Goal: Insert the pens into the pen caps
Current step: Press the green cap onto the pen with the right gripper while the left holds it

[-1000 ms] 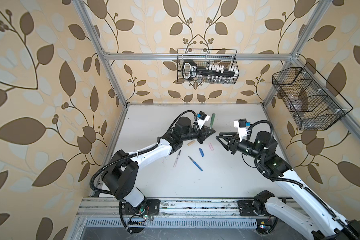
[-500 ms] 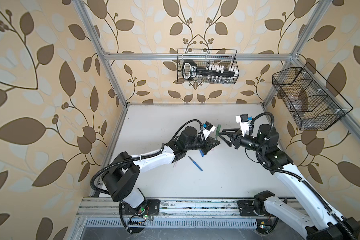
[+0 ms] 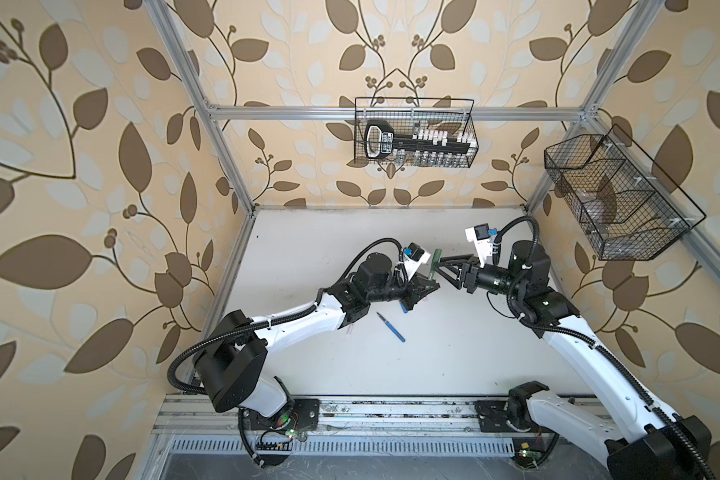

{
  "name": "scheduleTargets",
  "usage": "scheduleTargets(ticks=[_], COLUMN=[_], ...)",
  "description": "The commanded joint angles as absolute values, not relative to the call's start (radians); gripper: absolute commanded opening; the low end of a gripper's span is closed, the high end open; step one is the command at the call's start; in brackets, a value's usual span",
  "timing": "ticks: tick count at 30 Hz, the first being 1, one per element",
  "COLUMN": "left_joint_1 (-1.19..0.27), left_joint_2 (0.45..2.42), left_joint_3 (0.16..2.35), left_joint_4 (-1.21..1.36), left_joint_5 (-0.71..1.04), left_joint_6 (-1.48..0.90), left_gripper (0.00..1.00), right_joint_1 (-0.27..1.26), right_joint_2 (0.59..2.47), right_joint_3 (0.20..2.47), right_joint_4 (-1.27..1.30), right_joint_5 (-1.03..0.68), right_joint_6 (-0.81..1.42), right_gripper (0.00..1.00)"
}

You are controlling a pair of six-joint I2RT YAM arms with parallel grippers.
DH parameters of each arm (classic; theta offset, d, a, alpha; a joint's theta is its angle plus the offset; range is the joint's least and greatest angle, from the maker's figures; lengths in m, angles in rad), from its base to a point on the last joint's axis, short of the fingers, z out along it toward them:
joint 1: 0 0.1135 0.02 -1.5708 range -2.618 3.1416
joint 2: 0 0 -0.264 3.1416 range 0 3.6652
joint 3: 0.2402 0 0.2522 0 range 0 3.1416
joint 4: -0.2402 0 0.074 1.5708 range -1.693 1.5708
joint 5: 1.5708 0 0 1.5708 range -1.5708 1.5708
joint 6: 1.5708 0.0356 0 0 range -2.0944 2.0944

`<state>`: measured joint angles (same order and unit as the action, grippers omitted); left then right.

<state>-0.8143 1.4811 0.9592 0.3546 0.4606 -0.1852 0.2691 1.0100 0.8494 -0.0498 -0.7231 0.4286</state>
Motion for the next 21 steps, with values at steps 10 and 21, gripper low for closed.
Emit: scheduleTargets(ticks=[10, 21], left_joint_1=[-0.83, -0.83], left_joint_2=[1.482, 1.471], left_joint_3=[0.998, 1.062], left_joint_4=[0.312, 0.249], left_joint_5=[0.467, 0.414], left_joint_6=[-0.138, -0.064], left_gripper=[0.0, 0.0], right_joint_1=[0.279, 0.326], right_joint_2=[1.073, 1.089], right_joint_3=[0.918, 0.92], right_joint_4=[-0.019, -0.072], right_joint_5=[-0.762, -0.744], right_joint_6=[0.428, 0.425], right_gripper=[0.36, 0.12])
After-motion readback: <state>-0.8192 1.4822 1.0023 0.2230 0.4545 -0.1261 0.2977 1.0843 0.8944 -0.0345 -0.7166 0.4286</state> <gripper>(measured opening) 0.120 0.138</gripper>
